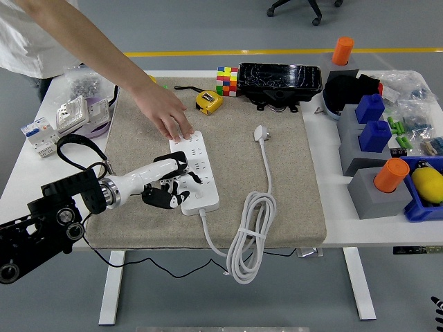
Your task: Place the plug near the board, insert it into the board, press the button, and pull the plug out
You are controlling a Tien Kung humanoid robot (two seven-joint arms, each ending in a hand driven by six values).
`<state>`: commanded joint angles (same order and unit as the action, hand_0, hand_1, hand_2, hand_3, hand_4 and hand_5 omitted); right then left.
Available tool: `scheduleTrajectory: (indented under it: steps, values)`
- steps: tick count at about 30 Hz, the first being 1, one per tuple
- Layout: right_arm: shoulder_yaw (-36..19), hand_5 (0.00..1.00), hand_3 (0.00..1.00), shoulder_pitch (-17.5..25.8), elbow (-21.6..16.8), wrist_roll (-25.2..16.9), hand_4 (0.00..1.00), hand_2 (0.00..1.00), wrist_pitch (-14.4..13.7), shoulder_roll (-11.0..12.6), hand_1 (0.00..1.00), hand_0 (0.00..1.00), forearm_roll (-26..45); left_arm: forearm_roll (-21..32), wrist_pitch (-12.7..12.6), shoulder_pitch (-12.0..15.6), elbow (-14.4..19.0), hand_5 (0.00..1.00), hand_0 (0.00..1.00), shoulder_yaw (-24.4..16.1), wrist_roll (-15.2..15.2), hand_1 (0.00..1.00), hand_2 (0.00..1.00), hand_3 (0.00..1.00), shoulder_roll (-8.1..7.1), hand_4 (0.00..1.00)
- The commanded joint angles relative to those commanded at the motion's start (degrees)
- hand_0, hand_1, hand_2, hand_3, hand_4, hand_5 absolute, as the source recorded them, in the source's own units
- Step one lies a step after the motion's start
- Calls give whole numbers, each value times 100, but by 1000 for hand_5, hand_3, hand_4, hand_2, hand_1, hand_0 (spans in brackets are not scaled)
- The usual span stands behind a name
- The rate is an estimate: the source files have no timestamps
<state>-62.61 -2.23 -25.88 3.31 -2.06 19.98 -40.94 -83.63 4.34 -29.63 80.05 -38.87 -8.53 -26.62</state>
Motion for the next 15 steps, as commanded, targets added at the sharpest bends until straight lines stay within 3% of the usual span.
scheduleTrajectory:
  steps: [1, 6, 7, 12, 13, 15]
  values:
    - [-1, 507, 555, 3, -3, -1, 911, 660, 1, -6, 662, 655, -2, 3, -82, 29, -44, 55, 242, -90, 37, 250, 363, 615, 30, 750]
    - [-3, 507, 555, 24, 6, -2, 911, 660, 1, -24, 662, 655, -4, 114, -821, 98, -234, 55, 242, -318, 360, 250, 363, 615, 159, 750]
    - [-1, 507, 556, 23, 9, -1, 911, 660, 2, -26, 663, 654, -5, 88, -973, 95, -278, 129, 342, -345, 408, 368, 480, 600, 186, 798]
    - [-22, 507, 556, 30, 10, -2, 911, 660, 2, -42, 663, 654, -3, -99, -1517, 55, -537, 129, 342, -436, 498, 368, 480, 600, 346, 798]
    - [-27, 499, 555, 31, 11, -3, 893, 660, 0, -44, 663, 657, -3, -137, -1586, 40, -595, 234, 522, -434, 499, 591, 549, 612, 376, 895]
    - [-36, 499, 555, 31, 7, -3, 893, 660, -1, -49, 663, 657, -2, -280, -1686, 9, -715, 234, 522, -416, 433, 591, 549, 612, 433, 895]
